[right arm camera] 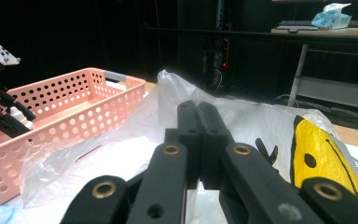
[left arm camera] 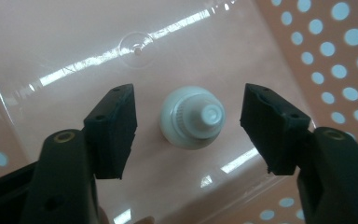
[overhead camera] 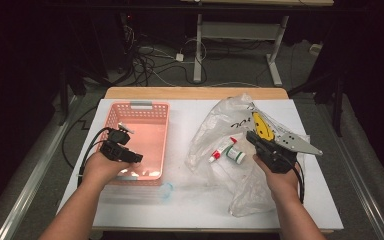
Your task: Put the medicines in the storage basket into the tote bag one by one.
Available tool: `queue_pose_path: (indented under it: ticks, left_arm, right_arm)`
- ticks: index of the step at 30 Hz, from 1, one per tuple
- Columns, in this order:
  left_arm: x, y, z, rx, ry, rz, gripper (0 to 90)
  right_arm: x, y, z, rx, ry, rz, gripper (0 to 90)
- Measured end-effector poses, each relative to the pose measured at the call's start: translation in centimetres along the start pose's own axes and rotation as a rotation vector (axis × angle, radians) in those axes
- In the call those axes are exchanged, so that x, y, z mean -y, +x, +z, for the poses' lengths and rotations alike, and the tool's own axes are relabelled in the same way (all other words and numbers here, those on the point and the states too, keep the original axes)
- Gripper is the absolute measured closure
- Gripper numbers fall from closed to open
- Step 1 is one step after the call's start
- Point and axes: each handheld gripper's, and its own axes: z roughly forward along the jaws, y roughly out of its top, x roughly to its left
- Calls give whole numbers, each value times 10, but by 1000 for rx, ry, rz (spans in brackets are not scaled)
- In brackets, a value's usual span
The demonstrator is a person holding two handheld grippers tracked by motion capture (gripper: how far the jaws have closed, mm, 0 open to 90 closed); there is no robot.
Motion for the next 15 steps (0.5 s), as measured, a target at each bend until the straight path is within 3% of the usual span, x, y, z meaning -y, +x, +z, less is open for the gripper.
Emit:
queue_pose_path:
  ticks: [6,15]
  left_arm:
    - [-4,-1,5,-14,46,7,444]
    - [-5,-3,6,-26,56,29,570]
  right_arm:
    - [0,1,1,-4,3,-7,900]
    - [0,1,1,0,2,-7,900]
